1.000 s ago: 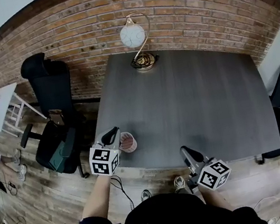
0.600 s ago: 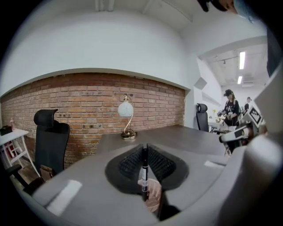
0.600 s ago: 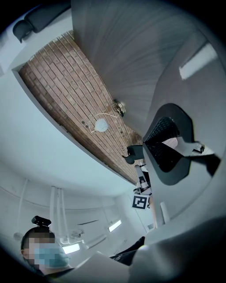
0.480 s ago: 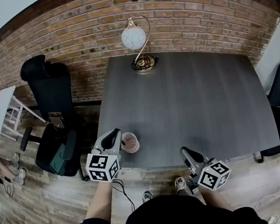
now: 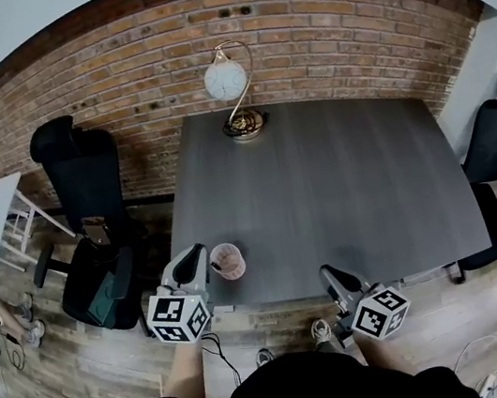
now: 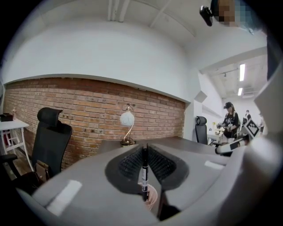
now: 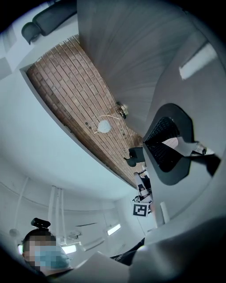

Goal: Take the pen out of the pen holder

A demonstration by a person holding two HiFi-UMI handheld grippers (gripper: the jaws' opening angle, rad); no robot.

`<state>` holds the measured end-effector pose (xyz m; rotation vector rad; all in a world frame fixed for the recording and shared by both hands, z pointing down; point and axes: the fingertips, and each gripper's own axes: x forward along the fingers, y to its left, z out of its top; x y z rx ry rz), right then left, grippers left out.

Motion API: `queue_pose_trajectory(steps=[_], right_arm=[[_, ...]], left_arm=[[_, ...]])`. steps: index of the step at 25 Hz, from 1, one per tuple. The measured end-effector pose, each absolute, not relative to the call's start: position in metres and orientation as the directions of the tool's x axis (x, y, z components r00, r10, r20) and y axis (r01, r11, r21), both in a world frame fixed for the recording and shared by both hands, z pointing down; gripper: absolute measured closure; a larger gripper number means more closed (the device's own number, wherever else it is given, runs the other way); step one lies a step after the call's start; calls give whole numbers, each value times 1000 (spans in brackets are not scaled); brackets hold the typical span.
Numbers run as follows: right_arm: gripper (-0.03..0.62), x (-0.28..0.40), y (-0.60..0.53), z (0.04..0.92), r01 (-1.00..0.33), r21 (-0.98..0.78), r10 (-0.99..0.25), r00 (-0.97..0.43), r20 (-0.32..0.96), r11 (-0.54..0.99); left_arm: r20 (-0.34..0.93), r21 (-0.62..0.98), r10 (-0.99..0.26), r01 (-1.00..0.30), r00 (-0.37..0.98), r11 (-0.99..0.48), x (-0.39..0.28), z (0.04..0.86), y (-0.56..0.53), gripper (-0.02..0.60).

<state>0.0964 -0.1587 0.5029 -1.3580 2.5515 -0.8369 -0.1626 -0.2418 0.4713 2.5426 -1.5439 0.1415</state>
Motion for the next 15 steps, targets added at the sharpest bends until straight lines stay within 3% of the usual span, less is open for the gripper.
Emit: queue_pose_trajectory(steps=[15], right_arm=[[592,71,-139,502,-724,-529,-802,-584,125,444]], left_arm=[[117,146,-877,-882,465,-448,-178,461,-191,503]])
